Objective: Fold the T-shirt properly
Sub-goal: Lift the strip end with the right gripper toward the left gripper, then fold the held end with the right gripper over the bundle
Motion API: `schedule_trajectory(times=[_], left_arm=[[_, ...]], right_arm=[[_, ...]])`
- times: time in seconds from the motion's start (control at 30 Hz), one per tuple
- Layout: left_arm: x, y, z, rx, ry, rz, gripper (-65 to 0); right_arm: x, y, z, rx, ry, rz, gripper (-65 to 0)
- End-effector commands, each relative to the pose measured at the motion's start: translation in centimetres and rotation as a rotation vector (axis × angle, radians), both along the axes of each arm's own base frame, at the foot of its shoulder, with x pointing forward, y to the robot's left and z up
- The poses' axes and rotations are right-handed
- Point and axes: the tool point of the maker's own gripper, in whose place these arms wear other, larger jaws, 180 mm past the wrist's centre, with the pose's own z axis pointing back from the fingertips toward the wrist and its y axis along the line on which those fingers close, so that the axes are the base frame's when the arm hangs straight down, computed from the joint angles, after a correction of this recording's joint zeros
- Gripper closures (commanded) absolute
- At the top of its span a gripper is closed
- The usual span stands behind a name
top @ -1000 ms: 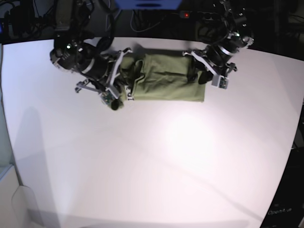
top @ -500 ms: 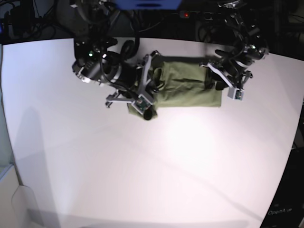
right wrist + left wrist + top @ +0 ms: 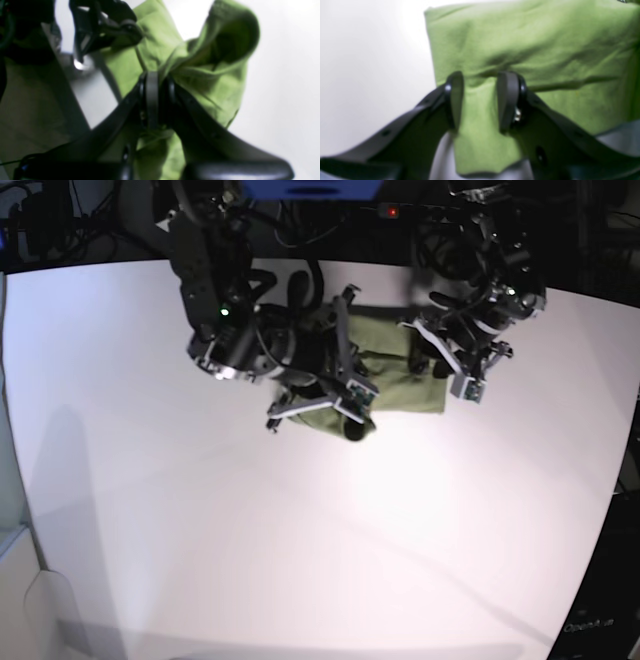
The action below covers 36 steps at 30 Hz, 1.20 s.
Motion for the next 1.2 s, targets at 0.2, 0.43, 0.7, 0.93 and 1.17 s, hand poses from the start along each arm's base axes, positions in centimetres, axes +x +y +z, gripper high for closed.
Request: schedule_trajectory(times=[0.2, 0.43, 0.7, 0.93, 1.17], left_arm=[[-1.0, -4.2, 0.3, 0.022, 0.031, -0.160, -22.6], [0.1, -3.7, 3.8, 0.053, -0.072, -0.152, -22.6], [0.7, -3.3, 5.4, 0.074, -0.122, -0.148, -22.6], [0.1, -1.8, 6.4, 0.116, -0.140, -0.119, -22.6], [-1.4, 3.8, 3.8, 0.152, -0.040, 0.025, -22.6]], right_arm=[[1.1, -0.5, 1.1, -0.001, -0.055, 0.008, -0.7], [1.5, -1.2, 1.0, -0.020, -0.067, 0.007, -0.7], [1.7, -1.3, 1.0, -0.021, -0.071, 0.007, -0.7], [2.0, -1.3, 1.3, -0.025, -0.083, 0.010, -0.7], [2.4, -0.7, 1.9, -0.021, -0.099, 0.023, -0.9]])
